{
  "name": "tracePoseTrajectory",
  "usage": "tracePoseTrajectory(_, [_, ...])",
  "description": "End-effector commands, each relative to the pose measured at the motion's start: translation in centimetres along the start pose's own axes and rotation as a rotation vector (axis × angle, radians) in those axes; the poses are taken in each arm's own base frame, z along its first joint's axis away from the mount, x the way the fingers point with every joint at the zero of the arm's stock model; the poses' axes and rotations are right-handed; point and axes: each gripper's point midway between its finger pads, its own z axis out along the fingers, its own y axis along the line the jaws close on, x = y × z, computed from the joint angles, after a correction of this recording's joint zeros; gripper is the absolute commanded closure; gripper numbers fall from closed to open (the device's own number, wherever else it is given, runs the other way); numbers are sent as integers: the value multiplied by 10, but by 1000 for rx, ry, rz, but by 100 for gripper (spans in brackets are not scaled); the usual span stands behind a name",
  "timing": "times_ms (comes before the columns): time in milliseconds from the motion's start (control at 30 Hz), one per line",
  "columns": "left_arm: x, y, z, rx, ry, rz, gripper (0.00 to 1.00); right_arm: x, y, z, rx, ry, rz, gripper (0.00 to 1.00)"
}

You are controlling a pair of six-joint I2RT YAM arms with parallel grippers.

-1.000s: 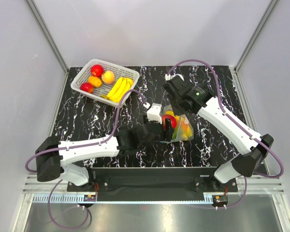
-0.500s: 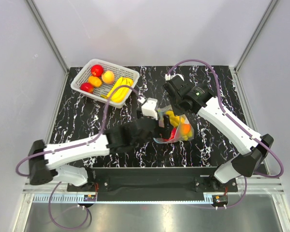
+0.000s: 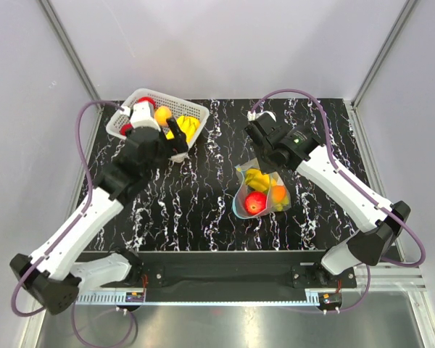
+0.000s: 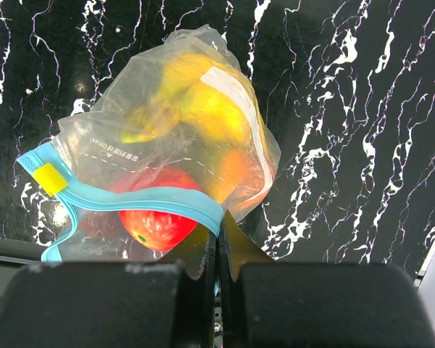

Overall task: Place the food in the zip-top bag and seal the zipper
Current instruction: Pick up the fake fruit from the bin.

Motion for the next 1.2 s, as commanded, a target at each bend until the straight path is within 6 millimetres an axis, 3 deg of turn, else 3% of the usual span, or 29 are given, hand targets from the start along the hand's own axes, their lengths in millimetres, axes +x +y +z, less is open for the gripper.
tracePoseTrajectory(0, [-34, 27, 16, -116, -34, 72, 1, -13, -6, -14, 2, -58, 26, 100])
tracePoseTrajectory(33, [-38, 45, 30, -177, -23, 68, 1, -13, -6, -14, 0, -58, 28, 100])
tracePoseTrajectory(100, [-44, 58, 44, -208, 8, 68, 1, -13, -7, -16, 0, -60, 30, 100])
tracePoseTrajectory(133, [-49, 79, 52, -261, 19, 52, 1, -14, -8, -17, 0, -62, 29, 100])
tracePoseTrajectory(167, [-32, 92, 73, -302, 96, 79, 1, -14, -8, -18, 1, -61, 29, 100])
tracePoseTrajectory(200, [-44, 93, 81, -303, 95, 83, 1, -14, -10, -20, 5, -66, 26, 100])
tracePoseTrajectory(233, [-43, 112, 94, -356, 124, 87, 1, -15, -10, -21, 4, -70, 28, 100])
tracePoseTrajectory(267, [-20, 126, 115, -407, 222, 95, 1, -14, -10, -21, 3, -72, 28, 100])
tracePoseTrajectory(300, [-32, 127, 128, -410, 219, 77, 1, -15, -10, -22, 0, -78, 27, 100])
tracePoseTrajectory(333, [-31, 132, 139, -397, 248, 48, 1, -15, -11, -22, 0, -78, 25, 100])
tracePoseTrajectory(367, [-27, 134, 150, -387, 272, 26, 1, -14, -11, -22, 0, -76, 24, 100])
tracePoseTrajectory(400, [-4, 144, 170, -403, 342, 13, 1, -14, -9, -24, -11, -77, 24, 100])
tracePoseTrajectory(433, [-21, 146, 179, -385, 322, -18, 1, -14, -8, -24, -17, -79, 23, 100])
tracePoseTrajectory(500, [-6, 164, 197, -436, 385, -44, 1, -14, -7, -27, -37, -81, 23, 100])
tracePoseTrajectory(533, [-22, 171, 202, -452, 356, -53, 1, -13, -7, -26, -37, -82, 18, 100])
tracePoseTrajectory(600, [-16, 192, 213, -522, 374, -22, 1, -13, -7, -28, -44, -95, 19, 100])
tracePoseTrajectory(633, [-27, 198, 217, -528, 356, 7, 1, -11, -7, -27, -44, -89, 15, 100])
tracePoseTrajectory(667, [-26, 204, 221, -544, 363, 31, 1, -11, -7, -28, -51, -96, 16, 100])
tracePoseTrajectory(733, [-9, 222, 234, -588, 410, 103, 1, -9, -7, -29, -60, -99, 16, 100])
tracePoseTrajectory(867, [14, 256, 240, -687, 466, 257, 1, -7, -8, -32, -63, -100, 14, 100])
tracePoseTrajectory(933, [15, 270, 238, -730, 470, 317, 1, -6, -10, -35, -64, -102, 13, 100])
tracePoseTrajectory(1167, [49, 306, 250, -720, 573, 327, 1, -7, -6, -35, -82, -104, 10, 100])
